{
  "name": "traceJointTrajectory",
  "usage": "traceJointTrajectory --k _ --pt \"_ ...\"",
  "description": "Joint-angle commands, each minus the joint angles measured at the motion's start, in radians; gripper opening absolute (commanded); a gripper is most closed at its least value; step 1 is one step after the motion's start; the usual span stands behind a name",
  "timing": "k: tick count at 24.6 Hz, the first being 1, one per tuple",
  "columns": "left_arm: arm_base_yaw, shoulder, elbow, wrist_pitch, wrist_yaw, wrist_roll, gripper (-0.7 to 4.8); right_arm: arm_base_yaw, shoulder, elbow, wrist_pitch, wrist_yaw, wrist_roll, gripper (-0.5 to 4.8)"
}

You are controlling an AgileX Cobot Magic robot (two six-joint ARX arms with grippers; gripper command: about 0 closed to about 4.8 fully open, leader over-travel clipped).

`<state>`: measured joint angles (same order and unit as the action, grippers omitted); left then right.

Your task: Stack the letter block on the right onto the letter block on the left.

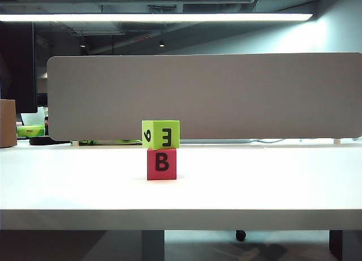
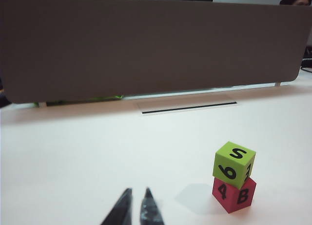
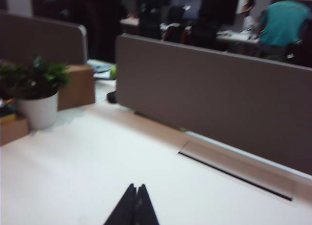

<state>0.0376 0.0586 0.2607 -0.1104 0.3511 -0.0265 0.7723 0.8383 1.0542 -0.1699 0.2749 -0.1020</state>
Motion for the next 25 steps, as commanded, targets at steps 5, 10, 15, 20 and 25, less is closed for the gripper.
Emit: traceJointTrajectory --k 5,10,15,20,25 --pt "-0.001 -0.052 -0.043 0.032 -0.1 -0.011 0.26 0.003 -0.164 -0.024 -0.081 0.103 -0.002 -0.06" --pt "-0.001 -0.052 -0.102 0.06 -0.112 -0.012 0.26 0.001 -0.268 -0.026 -0.186 0.157 0.042 -0.06" --pt "-0.001 -0.052 -0.193 0.105 -0.111 -0.012 0.26 0.001 -0.378 -0.086 -0.283 0.153 0.132 -0.06" --pt "0.0 -0.052 -0.253 0.13 -0.125 -0.003 0.26 0.001 -0.475 -0.228 -0.267 0.095 0.136 -0.06" --pt "-0.001 -0.052 -0.253 0.098 -0.153 -0.008 0.26 0.001 -0.501 -0.359 -0.216 0.014 0.154 -0.06"
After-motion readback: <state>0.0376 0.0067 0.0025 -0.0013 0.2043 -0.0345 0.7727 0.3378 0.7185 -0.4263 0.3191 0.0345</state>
